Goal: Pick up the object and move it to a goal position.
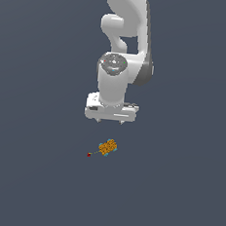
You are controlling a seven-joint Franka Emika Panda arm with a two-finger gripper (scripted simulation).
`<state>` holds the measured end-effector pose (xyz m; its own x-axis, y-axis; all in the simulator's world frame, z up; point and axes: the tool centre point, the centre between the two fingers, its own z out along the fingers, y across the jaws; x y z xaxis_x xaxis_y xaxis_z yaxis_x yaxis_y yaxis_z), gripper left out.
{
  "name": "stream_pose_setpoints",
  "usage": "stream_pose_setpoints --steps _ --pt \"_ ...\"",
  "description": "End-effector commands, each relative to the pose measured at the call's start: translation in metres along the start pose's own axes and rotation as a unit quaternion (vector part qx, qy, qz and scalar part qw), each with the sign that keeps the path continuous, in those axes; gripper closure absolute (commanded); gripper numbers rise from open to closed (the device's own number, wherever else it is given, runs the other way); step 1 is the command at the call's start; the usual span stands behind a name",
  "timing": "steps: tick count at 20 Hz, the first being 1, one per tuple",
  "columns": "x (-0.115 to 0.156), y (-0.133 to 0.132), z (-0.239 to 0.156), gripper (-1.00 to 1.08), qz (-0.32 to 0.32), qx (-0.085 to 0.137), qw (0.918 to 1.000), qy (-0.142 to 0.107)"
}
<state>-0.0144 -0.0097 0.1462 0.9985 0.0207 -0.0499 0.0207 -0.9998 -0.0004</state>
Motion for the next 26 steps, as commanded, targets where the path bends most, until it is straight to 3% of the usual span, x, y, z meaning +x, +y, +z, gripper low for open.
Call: stream_pose_setpoints --steps 1,14,26 --pt "0.000 0.000 0.000 -0.92 0.000 0.000 1.0000 0.000" --pt "0.003 -0.021 -0.013 -0.92 -0.024 -0.005 0.9997 0.001" --pt "0.017 -0.016 -0.001 -0.92 0.055 0.000 0.9985 0.004"
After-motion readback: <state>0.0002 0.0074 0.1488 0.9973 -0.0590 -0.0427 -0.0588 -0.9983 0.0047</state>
